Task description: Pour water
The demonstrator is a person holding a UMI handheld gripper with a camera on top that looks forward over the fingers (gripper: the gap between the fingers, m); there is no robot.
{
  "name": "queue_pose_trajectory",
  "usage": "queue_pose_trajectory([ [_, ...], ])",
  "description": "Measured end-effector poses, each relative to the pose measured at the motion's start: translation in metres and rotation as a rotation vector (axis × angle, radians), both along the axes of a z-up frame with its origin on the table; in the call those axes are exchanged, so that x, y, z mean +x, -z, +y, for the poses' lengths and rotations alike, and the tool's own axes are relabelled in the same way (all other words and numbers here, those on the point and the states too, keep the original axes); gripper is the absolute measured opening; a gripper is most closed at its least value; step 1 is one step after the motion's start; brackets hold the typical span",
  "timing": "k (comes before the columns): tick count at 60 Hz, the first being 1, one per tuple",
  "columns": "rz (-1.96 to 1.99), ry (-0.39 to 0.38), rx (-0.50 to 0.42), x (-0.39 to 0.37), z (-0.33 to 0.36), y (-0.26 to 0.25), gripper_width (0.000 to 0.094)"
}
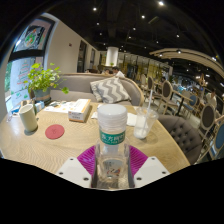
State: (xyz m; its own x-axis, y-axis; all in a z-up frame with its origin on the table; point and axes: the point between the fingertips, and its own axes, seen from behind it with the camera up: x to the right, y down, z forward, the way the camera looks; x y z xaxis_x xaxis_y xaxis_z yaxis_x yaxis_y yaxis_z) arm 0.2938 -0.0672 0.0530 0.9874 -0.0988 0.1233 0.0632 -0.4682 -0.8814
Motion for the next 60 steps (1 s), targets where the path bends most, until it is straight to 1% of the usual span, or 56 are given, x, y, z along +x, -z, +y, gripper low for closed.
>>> queue_pose_trajectory([
  [8,-0.162,0.015,0.020,-0.002,0.021,-0.046,0.0419],
  [16,-0.412,0.031,0.036,-0.021,0.049,-0.109,0.0419],
  [23,-0.680,0.006,0.047,-0.065,0.082,-0.156,0.0419],
  [30,-0.951,-0.049,0.052,-0.126,0.114,-0.185,0.0418],
  [36,-1.203,-0.119,0.043,-0.179,0.139,-0.188,0.0416],
  [43,-1.473,-0.224,-0.006,-0.223,0.159,-0.167,0.0414],
  [47,-1.610,-0.285,-0.055,-0.236,0.164,-0.150,0.0414],
  [54,-1.812,-0.395,-0.108,-0.251,0.170,-0.122,0.0415],
  [60,-1.901,-0.453,-0.143,-0.253,0.168,-0.109,0.0415],
])
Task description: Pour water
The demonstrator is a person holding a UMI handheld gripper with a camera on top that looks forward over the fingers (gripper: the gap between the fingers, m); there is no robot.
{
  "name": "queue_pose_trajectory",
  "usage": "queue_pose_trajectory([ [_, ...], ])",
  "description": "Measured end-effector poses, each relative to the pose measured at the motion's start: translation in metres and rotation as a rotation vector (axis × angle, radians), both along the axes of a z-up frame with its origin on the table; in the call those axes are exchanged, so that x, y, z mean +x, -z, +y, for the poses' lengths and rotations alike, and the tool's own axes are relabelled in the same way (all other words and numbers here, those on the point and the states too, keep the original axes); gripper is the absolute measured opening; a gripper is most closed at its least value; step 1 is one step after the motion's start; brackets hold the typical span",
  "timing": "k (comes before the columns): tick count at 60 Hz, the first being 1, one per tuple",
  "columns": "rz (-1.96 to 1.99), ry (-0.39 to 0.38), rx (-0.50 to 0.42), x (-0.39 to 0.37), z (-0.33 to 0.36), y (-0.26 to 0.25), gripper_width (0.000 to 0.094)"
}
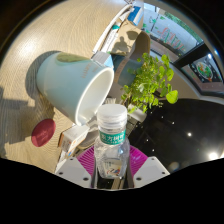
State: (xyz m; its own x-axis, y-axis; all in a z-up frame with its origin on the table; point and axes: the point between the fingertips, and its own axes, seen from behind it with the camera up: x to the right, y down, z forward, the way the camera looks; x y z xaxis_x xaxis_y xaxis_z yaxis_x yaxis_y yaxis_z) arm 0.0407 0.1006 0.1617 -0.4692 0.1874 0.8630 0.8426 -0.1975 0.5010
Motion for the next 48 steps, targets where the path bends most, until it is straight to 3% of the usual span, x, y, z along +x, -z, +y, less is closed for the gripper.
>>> queue_pose_trajectory([
  [13,0.147,0.004,0.006,-0.004,-0.005,-0.013,0.0416],
  [31,1.105,0.092,0.111,0.018,-0.020,-0.066,0.0420],
  [48,1.809,0.273,-0.009,0.028,-0.027,0.030,0.0416],
])
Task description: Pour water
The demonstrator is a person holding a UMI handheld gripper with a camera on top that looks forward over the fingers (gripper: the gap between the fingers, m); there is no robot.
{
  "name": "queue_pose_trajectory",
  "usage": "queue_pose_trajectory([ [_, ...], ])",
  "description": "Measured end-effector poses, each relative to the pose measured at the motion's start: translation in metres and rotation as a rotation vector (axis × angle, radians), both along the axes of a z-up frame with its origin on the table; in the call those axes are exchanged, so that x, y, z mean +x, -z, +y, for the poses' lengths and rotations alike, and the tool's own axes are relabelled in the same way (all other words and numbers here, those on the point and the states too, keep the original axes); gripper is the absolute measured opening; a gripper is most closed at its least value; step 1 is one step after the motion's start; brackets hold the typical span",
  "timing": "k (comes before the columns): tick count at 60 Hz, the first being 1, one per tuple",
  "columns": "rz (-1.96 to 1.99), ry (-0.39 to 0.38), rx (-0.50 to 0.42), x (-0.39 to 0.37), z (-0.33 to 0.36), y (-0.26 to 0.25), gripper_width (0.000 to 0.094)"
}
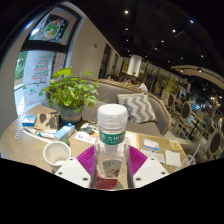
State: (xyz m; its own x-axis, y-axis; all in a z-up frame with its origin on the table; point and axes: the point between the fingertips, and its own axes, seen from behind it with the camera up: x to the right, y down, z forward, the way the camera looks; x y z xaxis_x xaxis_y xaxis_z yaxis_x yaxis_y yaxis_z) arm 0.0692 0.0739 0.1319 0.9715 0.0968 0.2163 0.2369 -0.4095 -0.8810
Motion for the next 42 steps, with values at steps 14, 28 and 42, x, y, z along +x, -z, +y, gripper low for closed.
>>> queue_pose_trajectory([
  [14,0.182,0.014,-0.097,0.001,0.009,0.075,0.0418],
  [28,0.201,0.004,-0.071,-0.001,0.002,0.097,0.0453],
  [42,0.206,0.048,-0.161,0.005,-0.015,0.100,0.0862],
])
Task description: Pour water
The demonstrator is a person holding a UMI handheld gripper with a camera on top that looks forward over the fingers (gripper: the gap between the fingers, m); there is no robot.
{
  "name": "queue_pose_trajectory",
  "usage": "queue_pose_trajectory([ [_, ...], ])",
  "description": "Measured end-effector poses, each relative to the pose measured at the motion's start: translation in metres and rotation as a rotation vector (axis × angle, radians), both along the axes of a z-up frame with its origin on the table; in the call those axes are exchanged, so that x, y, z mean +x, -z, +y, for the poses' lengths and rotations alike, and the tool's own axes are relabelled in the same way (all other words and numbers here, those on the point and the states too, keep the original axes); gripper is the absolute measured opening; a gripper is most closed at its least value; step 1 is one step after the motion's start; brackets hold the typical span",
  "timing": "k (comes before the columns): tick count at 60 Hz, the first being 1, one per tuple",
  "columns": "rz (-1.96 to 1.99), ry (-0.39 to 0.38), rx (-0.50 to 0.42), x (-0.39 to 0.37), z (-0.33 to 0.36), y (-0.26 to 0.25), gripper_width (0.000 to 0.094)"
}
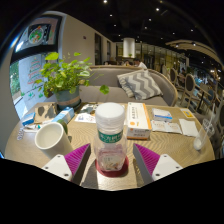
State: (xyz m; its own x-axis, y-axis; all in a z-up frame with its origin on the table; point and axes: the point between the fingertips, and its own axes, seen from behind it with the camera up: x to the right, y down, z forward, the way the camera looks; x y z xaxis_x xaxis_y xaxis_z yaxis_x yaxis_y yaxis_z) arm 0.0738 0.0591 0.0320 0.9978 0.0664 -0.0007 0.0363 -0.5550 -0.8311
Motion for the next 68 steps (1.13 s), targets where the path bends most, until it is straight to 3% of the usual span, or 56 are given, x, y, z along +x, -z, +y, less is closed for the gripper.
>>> queue_pose_trajectory([
  [17,-0.013,0.097,-0.101,-0.005,-0.080,-0.102,0.0853],
  [34,-0.049,0.153,-0.076,-0.042,-0.187,-0.209,0.0854],
  [49,-0.062,0.180,-0.056,-0.064,-0.233,-0.233,0.0856],
  [68,-0.086,0.178,-0.076,-0.074,-0.245,-0.230,0.0858],
])
